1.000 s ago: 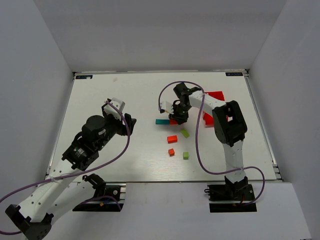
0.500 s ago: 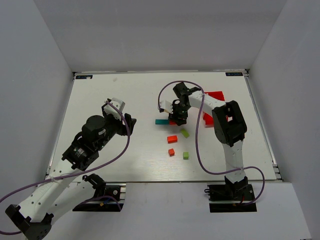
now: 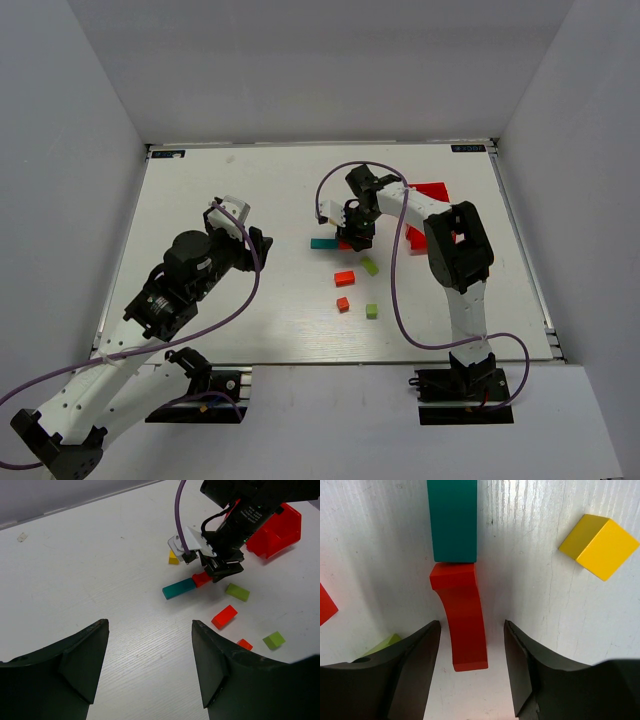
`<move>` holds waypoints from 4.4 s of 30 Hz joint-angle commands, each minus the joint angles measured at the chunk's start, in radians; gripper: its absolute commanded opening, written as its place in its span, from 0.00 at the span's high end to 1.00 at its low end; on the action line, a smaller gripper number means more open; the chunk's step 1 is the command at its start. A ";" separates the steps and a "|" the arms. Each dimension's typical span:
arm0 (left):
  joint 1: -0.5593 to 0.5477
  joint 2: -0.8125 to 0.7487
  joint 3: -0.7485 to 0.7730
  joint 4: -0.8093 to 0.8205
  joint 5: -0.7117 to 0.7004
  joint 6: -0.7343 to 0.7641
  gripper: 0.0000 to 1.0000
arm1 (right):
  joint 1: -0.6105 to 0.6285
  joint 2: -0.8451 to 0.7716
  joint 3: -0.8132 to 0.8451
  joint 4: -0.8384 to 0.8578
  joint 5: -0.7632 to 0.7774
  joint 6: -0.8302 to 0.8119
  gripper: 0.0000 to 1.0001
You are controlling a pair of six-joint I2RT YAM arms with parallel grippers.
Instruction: Build the wood block tower
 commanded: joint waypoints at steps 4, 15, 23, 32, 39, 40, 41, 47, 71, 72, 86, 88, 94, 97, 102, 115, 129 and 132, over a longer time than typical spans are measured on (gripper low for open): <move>0.004 -0.003 -0.003 0.001 0.000 0.005 0.23 | 0.010 0.046 -0.022 0.014 0.003 0.027 0.44; 0.004 -0.003 -0.003 0.001 0.000 0.005 0.23 | 0.011 0.051 -0.018 0.011 -0.003 0.040 0.54; 0.004 -0.013 -0.003 0.001 0.000 0.005 0.23 | 0.013 0.056 -0.015 0.012 -0.003 0.046 0.59; 0.004 -0.013 -0.003 0.001 0.000 0.005 0.23 | 0.016 0.054 -0.015 0.009 -0.005 0.049 0.60; 0.004 -0.013 -0.003 0.001 0.000 0.005 0.23 | 0.016 0.054 -0.015 0.007 -0.005 0.050 0.60; 0.004 -0.013 -0.003 0.001 0.000 0.005 0.23 | 0.016 0.056 -0.017 0.007 -0.007 0.049 0.60; 0.004 -0.013 -0.003 0.001 0.000 0.005 0.23 | 0.018 0.056 -0.017 0.010 -0.007 0.047 0.60; 0.004 -0.013 -0.003 0.001 0.000 0.005 0.23 | 0.022 0.057 -0.020 0.014 -0.002 0.046 0.60; 0.004 -0.013 -0.003 0.001 0.000 0.005 0.23 | 0.030 0.059 -0.023 0.020 -0.005 0.044 0.60; 0.004 -0.013 -0.003 0.001 0.000 0.005 0.23 | 0.030 0.060 -0.026 0.023 -0.005 0.046 0.60; 0.004 -0.013 -0.003 0.001 0.000 0.005 0.23 | 0.034 0.060 -0.028 0.029 0.001 0.049 0.45; 0.004 -0.013 -0.003 0.001 0.000 0.005 0.23 | 0.034 0.056 -0.032 0.035 0.004 0.052 0.37; 0.004 -0.013 -0.003 0.001 0.000 0.005 0.23 | 0.034 0.049 -0.040 0.050 0.007 0.058 0.10; 0.004 -0.013 -0.003 0.001 0.000 0.005 0.23 | 0.034 0.037 -0.041 0.053 0.009 0.061 0.10; 0.004 -0.013 -0.003 0.001 -0.009 0.005 0.23 | 0.031 -0.018 -0.052 0.052 0.006 0.060 0.10; 0.004 -0.013 -0.003 -0.008 -0.009 0.005 0.23 | 0.025 -0.380 -0.166 0.135 0.019 0.052 0.10; 0.004 -0.051 -0.023 -0.008 0.009 0.014 0.85 | 0.011 -0.263 -0.158 -0.103 -0.352 -0.114 0.95; 0.004 -0.051 -0.023 -0.008 0.009 0.014 0.50 | 0.016 -0.296 -0.232 -0.042 -0.339 -0.125 0.62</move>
